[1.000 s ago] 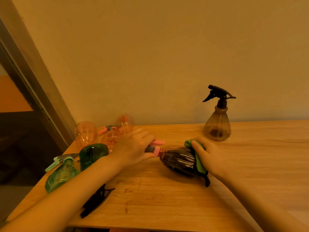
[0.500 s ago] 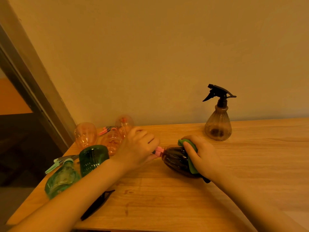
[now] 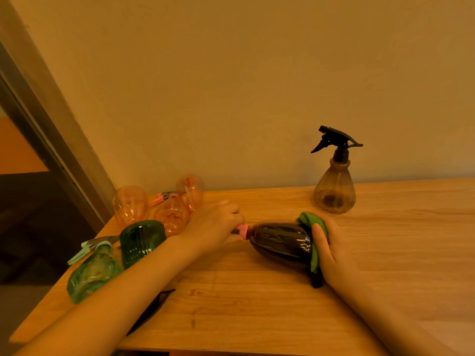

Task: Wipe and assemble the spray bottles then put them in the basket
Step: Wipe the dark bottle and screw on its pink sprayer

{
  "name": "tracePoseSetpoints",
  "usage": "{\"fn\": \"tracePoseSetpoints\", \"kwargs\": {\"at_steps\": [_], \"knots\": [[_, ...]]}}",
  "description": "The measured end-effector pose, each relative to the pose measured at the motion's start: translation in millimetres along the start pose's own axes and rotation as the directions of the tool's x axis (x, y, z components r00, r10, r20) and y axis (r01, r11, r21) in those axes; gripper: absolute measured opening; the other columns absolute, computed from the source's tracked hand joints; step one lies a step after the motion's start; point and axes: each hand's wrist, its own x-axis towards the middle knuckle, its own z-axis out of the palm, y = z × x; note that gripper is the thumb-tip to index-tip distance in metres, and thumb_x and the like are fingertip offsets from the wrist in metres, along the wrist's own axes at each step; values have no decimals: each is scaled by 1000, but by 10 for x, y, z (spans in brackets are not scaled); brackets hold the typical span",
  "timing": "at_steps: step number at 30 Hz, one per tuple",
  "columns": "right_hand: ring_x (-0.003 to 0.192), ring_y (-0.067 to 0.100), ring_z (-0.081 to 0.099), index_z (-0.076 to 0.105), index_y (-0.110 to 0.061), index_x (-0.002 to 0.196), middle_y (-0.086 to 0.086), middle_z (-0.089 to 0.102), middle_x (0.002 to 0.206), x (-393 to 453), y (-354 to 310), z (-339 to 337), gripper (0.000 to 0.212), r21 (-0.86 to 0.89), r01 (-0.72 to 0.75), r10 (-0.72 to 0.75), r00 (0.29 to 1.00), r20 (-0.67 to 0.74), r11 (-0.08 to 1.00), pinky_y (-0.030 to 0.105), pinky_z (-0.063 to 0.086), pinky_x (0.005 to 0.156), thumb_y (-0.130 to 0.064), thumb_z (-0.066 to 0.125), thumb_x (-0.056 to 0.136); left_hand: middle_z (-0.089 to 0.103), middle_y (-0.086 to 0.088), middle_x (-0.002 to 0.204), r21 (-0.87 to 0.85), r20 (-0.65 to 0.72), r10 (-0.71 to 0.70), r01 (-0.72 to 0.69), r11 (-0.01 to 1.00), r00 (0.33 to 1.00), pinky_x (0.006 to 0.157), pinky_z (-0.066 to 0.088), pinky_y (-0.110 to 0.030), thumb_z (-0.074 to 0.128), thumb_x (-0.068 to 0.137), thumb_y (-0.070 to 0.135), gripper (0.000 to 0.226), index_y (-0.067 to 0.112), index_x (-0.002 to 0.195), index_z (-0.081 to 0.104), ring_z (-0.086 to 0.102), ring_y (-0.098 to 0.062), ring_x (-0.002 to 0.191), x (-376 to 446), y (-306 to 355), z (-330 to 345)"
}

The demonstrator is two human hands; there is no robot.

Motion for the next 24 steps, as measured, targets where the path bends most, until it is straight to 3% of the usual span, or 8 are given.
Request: {"fn": "tracePoseSetpoints", "kwargs": {"at_steps": [2,8,11,14,20,24], "knots": [[96,0,60,53,-37,113,-22,62,102,12,11,-5,28,36,-46,46,999,-20,998,12,44,80,-48,38,92,62,0,86,-18,44,-25,26,1000,999,55,47,-34,70,79,44,29,17,89,69,56,-19,80,26,-8,64],[93,3,59,52,-35,113,-9,62,101,23,45,-17,20,79,-118,121,992,-27,990,14,45,77,-38,40,97,60,6,92,-71,101,-67,74,995,993,62,36,-25,60,84,51,34,20,95,65,51,-12,83,50,24,158],[92,2,59,53,-33,113,-6,62,102,25,43,-13,25,103,-138,141,990,-24,985,13,45,76,-37,39,93,62,6,109,-95,132,-98,111,989,986,75,44,-26,59,85,52,42,25,118,58,54,-12,99,70,40,127],[94,0,58,52,-28,117,-8,60,104,16,36,-8,30,110,-140,145,989,-31,984,10,44,76,-38,40,92,57,6,126,-58,208,-70,83,995,976,86,45,-29,60,86,52,64,28,141,38,51,-13,113,120,64,65],[95,-2,57,50,-34,114,-11,59,103,21,51,0,24,85,-139,143,989,-36,987,9,43,76,-38,39,92,51,5,136,-170,323,-21,79,982,946,93,44,-34,67,73,63,85,31,143,31,47,-18,123,365,299,-62],[96,-1,58,50,-33,116,-12,59,105,18,77,-1,27,75,-153,156,987,-39,985,10,43,76,-40,39,92,46,2,141,-262,368,-11,116,958,930,90,43,-32,73,71,56,92,29,145,26,46,-19,125,526,483,-86]]}}
